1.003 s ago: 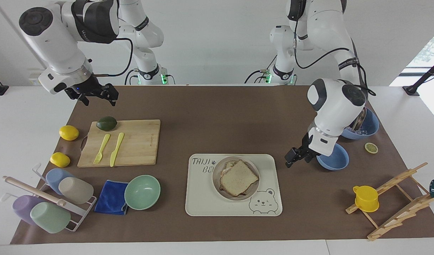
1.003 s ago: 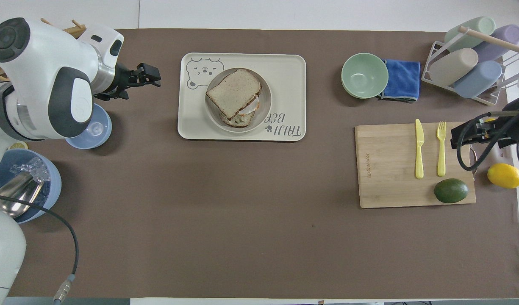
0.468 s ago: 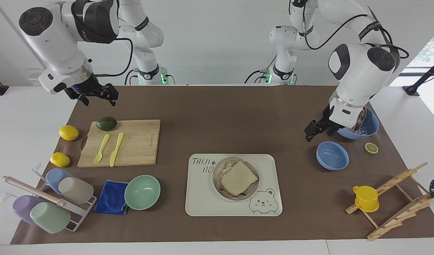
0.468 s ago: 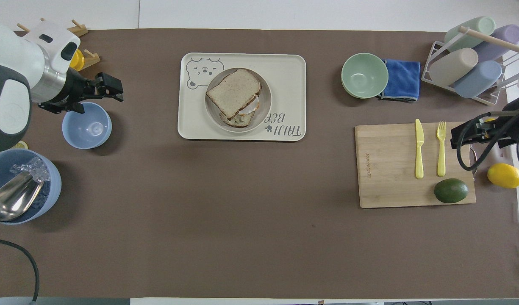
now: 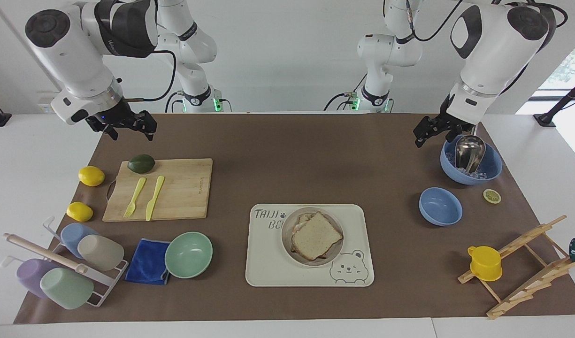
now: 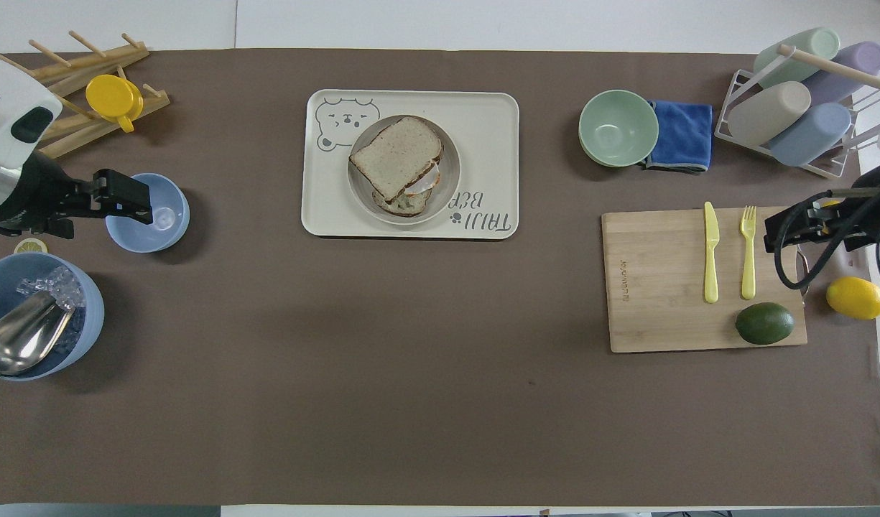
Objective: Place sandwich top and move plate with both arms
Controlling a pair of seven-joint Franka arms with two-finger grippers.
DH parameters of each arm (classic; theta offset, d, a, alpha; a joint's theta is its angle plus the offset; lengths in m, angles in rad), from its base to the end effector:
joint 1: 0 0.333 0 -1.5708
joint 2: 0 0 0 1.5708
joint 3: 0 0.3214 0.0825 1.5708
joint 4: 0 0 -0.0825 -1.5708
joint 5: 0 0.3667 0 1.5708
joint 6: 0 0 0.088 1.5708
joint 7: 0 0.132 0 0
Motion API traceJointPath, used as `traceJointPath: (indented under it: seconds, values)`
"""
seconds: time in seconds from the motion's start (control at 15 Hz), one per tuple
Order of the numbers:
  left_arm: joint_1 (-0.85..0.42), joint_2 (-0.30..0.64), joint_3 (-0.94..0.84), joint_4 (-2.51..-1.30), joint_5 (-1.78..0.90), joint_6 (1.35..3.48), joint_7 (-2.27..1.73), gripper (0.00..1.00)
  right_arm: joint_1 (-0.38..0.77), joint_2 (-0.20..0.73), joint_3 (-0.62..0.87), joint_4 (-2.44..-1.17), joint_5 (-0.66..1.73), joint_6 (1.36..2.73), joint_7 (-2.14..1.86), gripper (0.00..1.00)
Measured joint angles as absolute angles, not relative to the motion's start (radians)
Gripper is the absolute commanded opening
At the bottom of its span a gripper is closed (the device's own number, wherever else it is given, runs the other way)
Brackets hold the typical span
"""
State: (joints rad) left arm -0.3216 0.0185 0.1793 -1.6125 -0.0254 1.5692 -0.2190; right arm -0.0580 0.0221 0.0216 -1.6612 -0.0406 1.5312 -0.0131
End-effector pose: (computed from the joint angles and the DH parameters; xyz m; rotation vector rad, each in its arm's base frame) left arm 0.5330 -0.0806 0.5761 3.1269 0.1212 -0.1009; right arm 0.5297 -0.0249 0.5496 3.0960 -0.0337 -0.2374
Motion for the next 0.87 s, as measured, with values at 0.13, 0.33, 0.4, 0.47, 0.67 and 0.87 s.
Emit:
traceJointPath:
  seconds: [0.13,0.33,0.4,0.47,0.67,0.87]
  values:
    - [-0.322,-0.010,0.179,-1.613,-0.016,1.519,-0.182,1.00,-0.058,0.022,0.022,-1.661,-0.041,1.531,-0.013,1.00]
    - [-0.316,-0.043,0.179,-1.617,-0.010,1.446,-0.136,1.00,-0.058,0.022,0.022,-1.661,-0.041,1.531,-0.013,1.00]
    - [-0.301,-0.048,0.172,-1.622,-0.009,1.430,-0.118,1.00,-0.058,0.022,0.022,-1.661,-0.041,1.531,-0.013,1.00]
    - [-0.277,-0.052,0.157,-1.633,-0.009,1.425,-0.103,1.00,-0.058,0.022,0.022,-1.661,-0.041,1.531,-0.013,1.00]
    - [-0.208,-0.058,0.096,-1.672,-0.009,1.431,-0.093,1.00,-0.058,0.022,0.022,-1.661,-0.041,1.531,-0.013,1.00]
    - [-0.170,-0.058,0.044,-1.720,-0.009,1.506,-0.093,1.00,-0.058,0.022,0.022,-1.661,-0.041,1.531,-0.013,1.00]
